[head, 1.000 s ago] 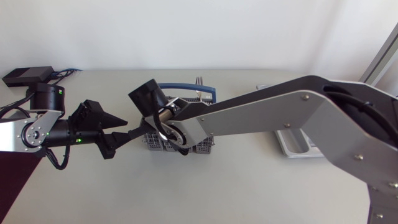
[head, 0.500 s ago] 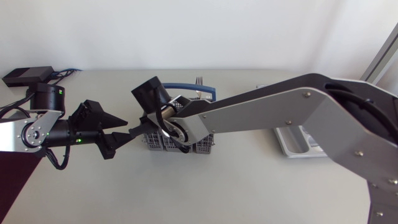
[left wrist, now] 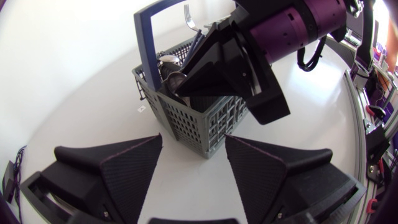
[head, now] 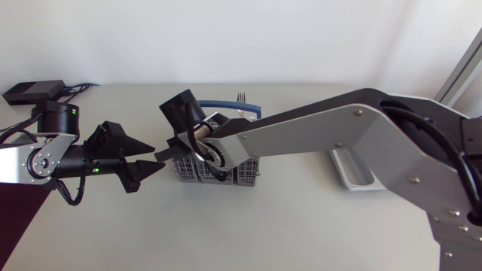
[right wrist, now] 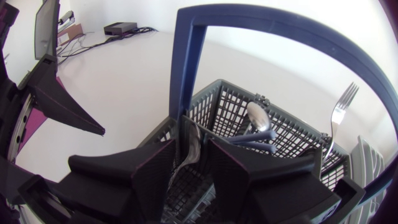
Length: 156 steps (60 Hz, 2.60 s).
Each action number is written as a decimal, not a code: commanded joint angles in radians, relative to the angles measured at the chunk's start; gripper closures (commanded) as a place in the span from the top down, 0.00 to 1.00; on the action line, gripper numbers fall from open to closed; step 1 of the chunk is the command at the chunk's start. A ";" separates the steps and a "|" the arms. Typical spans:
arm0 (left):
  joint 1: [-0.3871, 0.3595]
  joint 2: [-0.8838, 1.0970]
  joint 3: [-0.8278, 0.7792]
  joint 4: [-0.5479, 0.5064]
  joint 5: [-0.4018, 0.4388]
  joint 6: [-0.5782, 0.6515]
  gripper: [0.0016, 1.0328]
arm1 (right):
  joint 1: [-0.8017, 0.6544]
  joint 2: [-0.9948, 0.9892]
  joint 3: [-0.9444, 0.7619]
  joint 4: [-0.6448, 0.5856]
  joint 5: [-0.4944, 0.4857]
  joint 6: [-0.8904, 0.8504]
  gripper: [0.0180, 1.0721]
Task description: Sort the cutlery from the basket into the organizer compartments.
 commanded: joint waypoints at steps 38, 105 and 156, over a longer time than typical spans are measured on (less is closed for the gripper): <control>-0.006 0.016 -0.026 0.007 0.014 0.022 0.68 | -0.021 0.060 0.051 -0.057 -0.064 0.021 0.11; -0.027 -0.053 -0.031 -0.014 0.012 -0.007 0.68 | 0.017 -0.118 -0.119 0.025 -0.047 -0.030 0.05; 0.007 -0.099 0.076 -0.136 0.084 -0.050 0.74 | 0.062 -0.371 -0.265 0.143 -0.032 -0.158 0.05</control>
